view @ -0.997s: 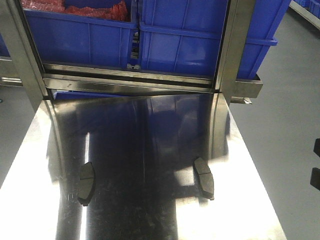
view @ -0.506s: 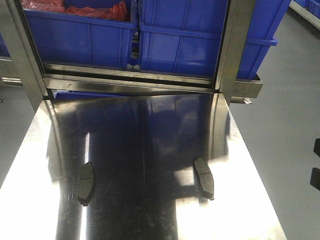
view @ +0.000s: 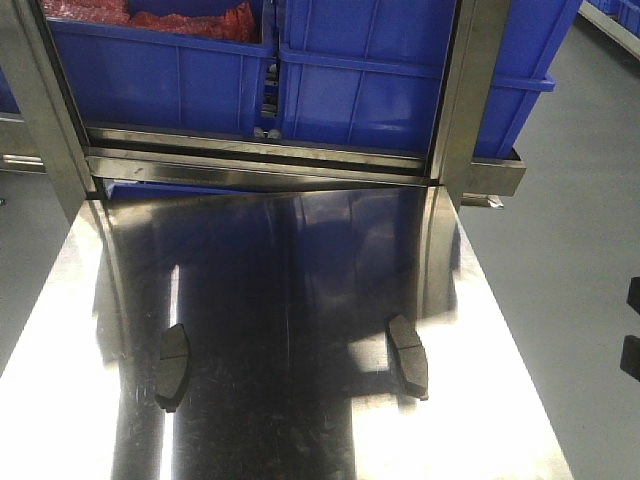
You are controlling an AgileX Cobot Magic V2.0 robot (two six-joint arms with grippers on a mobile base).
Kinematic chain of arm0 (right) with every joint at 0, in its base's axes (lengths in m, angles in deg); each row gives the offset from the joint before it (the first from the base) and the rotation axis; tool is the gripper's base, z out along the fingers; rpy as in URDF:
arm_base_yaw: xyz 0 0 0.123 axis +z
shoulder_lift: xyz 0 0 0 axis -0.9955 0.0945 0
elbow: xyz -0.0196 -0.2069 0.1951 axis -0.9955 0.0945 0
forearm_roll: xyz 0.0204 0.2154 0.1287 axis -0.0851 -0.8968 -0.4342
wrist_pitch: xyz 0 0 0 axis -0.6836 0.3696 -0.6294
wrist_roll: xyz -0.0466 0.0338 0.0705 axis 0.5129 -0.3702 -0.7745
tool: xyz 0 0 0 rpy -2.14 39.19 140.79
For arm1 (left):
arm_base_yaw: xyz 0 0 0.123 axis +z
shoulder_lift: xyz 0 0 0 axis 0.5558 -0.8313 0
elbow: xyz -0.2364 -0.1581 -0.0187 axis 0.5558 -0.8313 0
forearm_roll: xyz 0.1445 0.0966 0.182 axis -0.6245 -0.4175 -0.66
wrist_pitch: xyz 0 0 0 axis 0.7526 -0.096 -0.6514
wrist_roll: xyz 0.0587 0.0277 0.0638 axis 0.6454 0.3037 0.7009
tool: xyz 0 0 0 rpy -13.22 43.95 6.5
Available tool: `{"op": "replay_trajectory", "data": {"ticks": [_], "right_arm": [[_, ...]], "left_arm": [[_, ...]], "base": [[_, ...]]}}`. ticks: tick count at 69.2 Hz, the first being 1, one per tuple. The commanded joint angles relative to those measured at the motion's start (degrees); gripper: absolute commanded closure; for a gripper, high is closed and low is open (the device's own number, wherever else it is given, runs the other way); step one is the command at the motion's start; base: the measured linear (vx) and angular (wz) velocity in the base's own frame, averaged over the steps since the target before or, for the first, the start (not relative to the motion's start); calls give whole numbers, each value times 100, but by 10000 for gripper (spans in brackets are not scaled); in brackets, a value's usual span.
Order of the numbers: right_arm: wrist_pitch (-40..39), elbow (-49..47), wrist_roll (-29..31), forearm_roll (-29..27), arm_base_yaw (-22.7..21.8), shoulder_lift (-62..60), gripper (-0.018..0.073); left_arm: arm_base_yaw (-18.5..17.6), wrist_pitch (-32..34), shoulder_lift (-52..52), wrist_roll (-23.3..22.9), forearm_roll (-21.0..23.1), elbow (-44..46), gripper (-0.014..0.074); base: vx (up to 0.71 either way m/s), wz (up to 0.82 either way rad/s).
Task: Move and align brake pads A on conveyor
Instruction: 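Move the open left gripper above the brake pad nearest it, then lower the left gripper around the dark brake pad and close it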
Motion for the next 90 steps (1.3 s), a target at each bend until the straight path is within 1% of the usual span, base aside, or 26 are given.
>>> {"op": "replay_trajectory", "data": {"ticks": [1, 6, 19, 23, 24, 34, 42, 46, 53, 58, 69, 73, 78, 84, 85, 90], "right_arm": [[-406, -144, 20, 24, 4, 15, 569], [-406, -144, 20, 24, 4, 15, 569], [-406, -144, 20, 24, 4, 15, 569], [-406, -144, 20, 24, 4, 15, 569], [-406, -144, 20, 24, 4, 15, 569], [-406, -144, 20, 24, 4, 15, 569], [-406, -144, 20, 24, 4, 15, 569], [-406, -144, 20, 24, 4, 15, 569], [-406, -144, 20, 24, 4, 15, 569], [-406, -144, 20, 24, 4, 15, 569], [-406, -144, 20, 24, 4, 15, 569], [-406, -144, 20, 24, 4, 15, 569], [-406, -144, 20, 24, 4, 15, 569], [-406, -144, 20, 24, 4, 15, 569], [-406, -144, 20, 24, 4, 15, 569], [-406, -144, 20, 24, 4, 15, 569]], "left_arm": [[-18, 376, 8, -8, 29, 142, 470], [-18, 376, 2, -8, 2, 142, 354], [-18, 386, 2, -8, 7, 142, -46], [-18, 386, 2, -8, 14, 142, -130], [-18, 386, 2, -8, 19, 142, -139], [-18, 436, 2, -3, 13, 142, -121], [-18, 622, -9, -19, 194, 151, -89], [-18, 647, -117, 191, 368, 186, -75], [-18, 416, -633, 827, 862, 457, -66], [-24, 244, -1070, 1197, 988, 767, -66], [-72, 227, -2013, 1260, 894, 1380, -66], [-172, 265, -2349, 1125, 731, 1562, -65], [-408, 259, -2736, 769, 325, 1735, -64], [-767, 263, -3185, 129, -335, 1887, -64], [-832, 263, -3298, -50, -508, 1903, -64], [-1146, 257, -3649, -742, -1092, 1995, -64]], "base": [[0, 0], [0, 0], [0, 0], [0, 0], [0, 0], [0, 0], [0, 0], [0, 0], [0, 0], [0, 0], [0, 0], [0, 0], [0, 0], [0, 0], [0, 0], [0, 0]]}}
